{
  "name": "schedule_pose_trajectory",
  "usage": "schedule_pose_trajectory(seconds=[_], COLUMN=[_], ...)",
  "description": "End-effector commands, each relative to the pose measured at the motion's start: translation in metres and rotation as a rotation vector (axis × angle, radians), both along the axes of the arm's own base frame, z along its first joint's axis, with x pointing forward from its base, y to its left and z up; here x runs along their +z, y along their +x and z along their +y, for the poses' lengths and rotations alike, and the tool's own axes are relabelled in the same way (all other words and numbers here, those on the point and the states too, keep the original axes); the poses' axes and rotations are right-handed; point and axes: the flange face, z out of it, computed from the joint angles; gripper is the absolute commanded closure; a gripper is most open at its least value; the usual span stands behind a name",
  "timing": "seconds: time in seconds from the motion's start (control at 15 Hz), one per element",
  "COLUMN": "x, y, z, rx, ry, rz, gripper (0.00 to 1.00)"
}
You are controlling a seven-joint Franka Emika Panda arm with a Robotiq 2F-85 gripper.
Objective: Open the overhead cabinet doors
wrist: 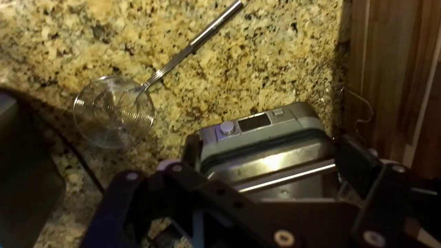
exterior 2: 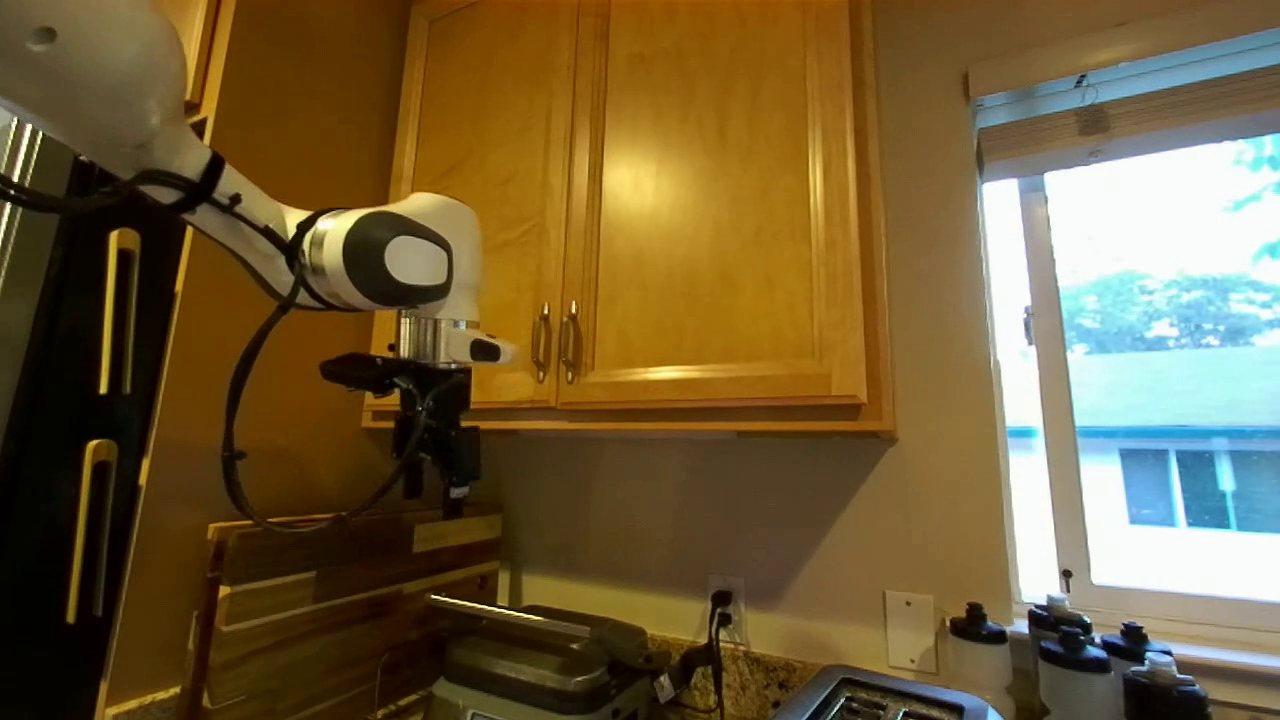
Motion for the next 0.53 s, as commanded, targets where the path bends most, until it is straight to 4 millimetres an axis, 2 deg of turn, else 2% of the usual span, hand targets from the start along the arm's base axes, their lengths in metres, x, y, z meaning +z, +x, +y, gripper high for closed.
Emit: schedule_pose_trajectory(seconds=[0.0, 0.2, 0.4, 0.47], x=[0.039, 0.065, 0.075, 0.071], y=[-0.015, -0.017, -0.013, -0.009], z=[0.007, 0.019, 0.027, 0.026], rx=[0.035, 0.069, 0.053, 0.09], ry=[-0.139, -0.242, -0.276, -0.248], rz=[-0.143, -0.269, -0.379, -0.323], gripper=[0.0, 0.0, 0.0, 0.0])
